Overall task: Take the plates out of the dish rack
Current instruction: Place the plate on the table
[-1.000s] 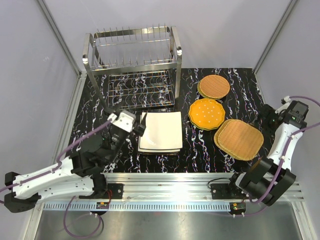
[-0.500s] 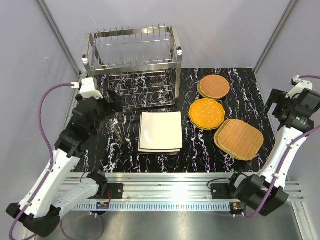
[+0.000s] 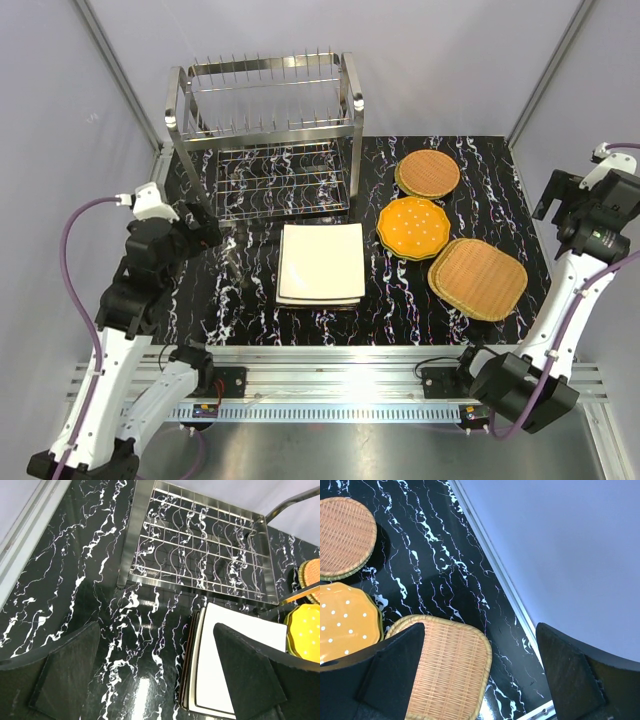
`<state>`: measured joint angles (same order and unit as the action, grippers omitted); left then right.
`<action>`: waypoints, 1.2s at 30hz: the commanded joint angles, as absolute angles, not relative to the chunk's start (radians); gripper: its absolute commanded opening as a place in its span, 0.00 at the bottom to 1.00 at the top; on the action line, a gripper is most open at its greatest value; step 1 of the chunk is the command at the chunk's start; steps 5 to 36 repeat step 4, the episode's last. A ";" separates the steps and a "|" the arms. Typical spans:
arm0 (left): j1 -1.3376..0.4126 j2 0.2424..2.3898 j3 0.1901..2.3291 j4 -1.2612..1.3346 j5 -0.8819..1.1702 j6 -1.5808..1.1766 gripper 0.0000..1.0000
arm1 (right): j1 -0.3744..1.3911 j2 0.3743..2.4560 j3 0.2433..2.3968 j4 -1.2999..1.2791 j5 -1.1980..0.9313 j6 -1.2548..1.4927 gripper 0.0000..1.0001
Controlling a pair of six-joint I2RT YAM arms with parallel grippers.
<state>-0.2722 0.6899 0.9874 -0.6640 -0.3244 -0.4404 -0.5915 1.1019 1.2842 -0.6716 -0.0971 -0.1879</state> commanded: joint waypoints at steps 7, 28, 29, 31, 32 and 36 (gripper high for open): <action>-0.264 0.690 0.974 -0.657 -0.337 -0.405 0.99 | -0.583 1.092 1.281 -0.647 -0.147 -0.175 1.00; -0.264 0.690 0.974 -0.657 -0.337 -0.405 0.99 | -0.583 1.092 1.281 -0.647 -0.147 -0.175 1.00; -0.264 0.690 0.974 -0.657 -0.337 -0.405 0.99 | -0.583 1.092 1.281 -0.647 -0.147 -0.175 1.00; -0.264 0.690 0.974 -0.657 -0.337 -0.405 0.99 | -0.583 1.092 1.281 -0.647 -0.147 -0.175 1.00; -0.264 0.690 0.974 -0.657 -0.337 -0.405 0.99 | -0.583 1.092 1.281 -0.647 -0.147 -0.175 1.00; -0.264 0.690 0.974 -0.657 -0.337 -0.405 0.99 | -0.583 1.092 1.281 -0.647 -0.147 -0.175 1.00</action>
